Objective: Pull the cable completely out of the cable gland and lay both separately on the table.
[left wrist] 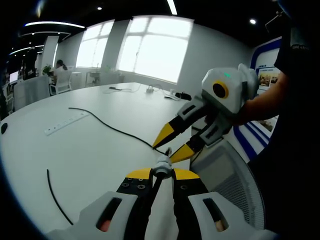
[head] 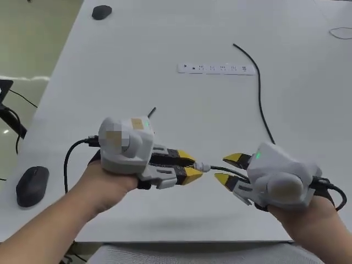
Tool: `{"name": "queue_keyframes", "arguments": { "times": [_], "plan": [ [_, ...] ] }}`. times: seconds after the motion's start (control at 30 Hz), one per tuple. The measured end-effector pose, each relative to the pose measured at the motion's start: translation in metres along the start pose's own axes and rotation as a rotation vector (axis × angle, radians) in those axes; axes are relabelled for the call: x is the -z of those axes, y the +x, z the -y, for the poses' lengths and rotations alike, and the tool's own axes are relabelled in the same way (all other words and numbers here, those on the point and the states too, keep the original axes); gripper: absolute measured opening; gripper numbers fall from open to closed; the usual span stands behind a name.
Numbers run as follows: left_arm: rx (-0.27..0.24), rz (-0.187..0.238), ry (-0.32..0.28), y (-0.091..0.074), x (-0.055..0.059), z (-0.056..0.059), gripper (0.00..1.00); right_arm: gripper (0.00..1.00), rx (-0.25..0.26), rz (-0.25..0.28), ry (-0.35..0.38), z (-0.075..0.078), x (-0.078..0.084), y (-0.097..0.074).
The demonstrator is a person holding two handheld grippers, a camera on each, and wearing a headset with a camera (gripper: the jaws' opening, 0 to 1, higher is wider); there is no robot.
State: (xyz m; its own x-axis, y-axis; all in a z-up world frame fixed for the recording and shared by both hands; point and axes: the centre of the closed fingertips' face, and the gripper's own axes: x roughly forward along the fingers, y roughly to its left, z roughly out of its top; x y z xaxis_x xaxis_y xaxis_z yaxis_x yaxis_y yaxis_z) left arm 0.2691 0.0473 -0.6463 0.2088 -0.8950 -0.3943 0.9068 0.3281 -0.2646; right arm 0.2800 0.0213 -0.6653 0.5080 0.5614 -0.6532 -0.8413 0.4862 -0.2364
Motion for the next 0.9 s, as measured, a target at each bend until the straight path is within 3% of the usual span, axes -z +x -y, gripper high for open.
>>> {"name": "queue_keyframes", "arguments": {
  "times": [0.13, 0.43, 0.6, 0.8, 0.9],
  "plan": [
    [-0.001, 0.006, -0.007, 0.001, 0.0, 0.001, 0.15, 0.1, -0.002, -0.011, -0.007, 0.001, -0.002, 0.0],
    [-0.002, -0.001, -0.002, 0.004, 0.002, 0.001, 0.15, 0.04, -0.031, -0.008, -0.101, -0.01, -0.008, 0.001],
    [-0.007, -0.008, 0.002, 0.005, 0.003, 0.0, 0.15, 0.02, -0.021, -0.022, -0.158, -0.013, -0.009, 0.004],
    [-0.009, -0.006, 0.005, 0.005, 0.003, -0.001, 0.15, 0.0, -0.023, -0.025, -0.136, -0.011, -0.008, 0.004],
    [-0.011, -0.005, 0.007, 0.006, 0.003, -0.001, 0.15, 0.0, -0.029, -0.02, -0.081, -0.009, -0.006, 0.005]
  ]
}}
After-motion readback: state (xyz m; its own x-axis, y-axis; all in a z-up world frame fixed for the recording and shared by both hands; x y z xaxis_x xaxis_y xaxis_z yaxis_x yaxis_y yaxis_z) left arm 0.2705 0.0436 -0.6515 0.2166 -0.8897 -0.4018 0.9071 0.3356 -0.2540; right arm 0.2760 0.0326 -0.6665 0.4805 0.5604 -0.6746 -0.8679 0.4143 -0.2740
